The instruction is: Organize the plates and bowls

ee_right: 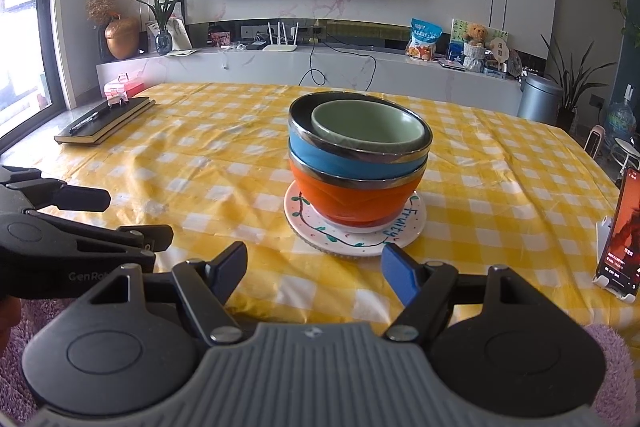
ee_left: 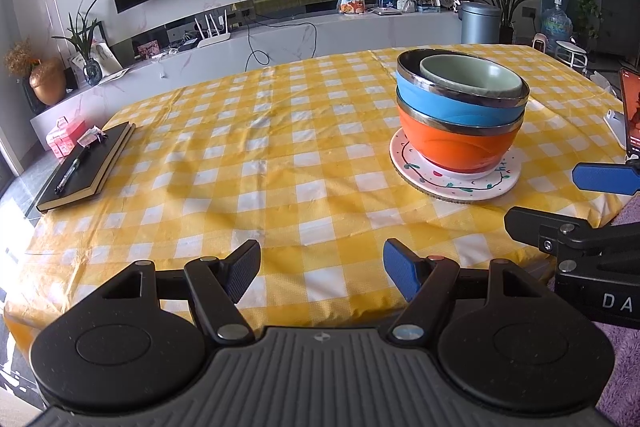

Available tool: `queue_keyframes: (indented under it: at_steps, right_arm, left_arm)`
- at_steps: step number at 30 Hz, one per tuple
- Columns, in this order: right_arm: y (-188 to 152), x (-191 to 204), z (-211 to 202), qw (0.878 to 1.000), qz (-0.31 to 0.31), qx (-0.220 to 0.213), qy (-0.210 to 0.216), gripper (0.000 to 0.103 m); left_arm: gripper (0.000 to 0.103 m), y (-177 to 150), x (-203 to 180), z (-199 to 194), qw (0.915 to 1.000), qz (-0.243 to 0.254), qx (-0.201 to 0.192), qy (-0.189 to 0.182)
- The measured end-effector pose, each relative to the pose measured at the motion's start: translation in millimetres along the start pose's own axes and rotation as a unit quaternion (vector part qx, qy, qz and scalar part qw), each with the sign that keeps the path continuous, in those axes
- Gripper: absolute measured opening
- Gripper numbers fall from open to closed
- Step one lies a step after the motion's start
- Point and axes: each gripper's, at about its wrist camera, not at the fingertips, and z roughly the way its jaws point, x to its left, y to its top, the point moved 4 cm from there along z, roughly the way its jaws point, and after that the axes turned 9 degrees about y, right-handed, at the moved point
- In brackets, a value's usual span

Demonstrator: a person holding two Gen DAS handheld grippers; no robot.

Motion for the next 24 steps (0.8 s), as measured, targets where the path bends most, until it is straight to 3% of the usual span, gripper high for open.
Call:
queue_keyframes:
  at_steps: [24]
  right_arm:
    - [0.4, 2.7, -1.1, 1.0, -0.008, -0.003, 0.003, 0.073]
  left_arm:
    - [0.082, -0.6, -2.1, -1.7, 1.0, 0.005, 0.0, -0.003]
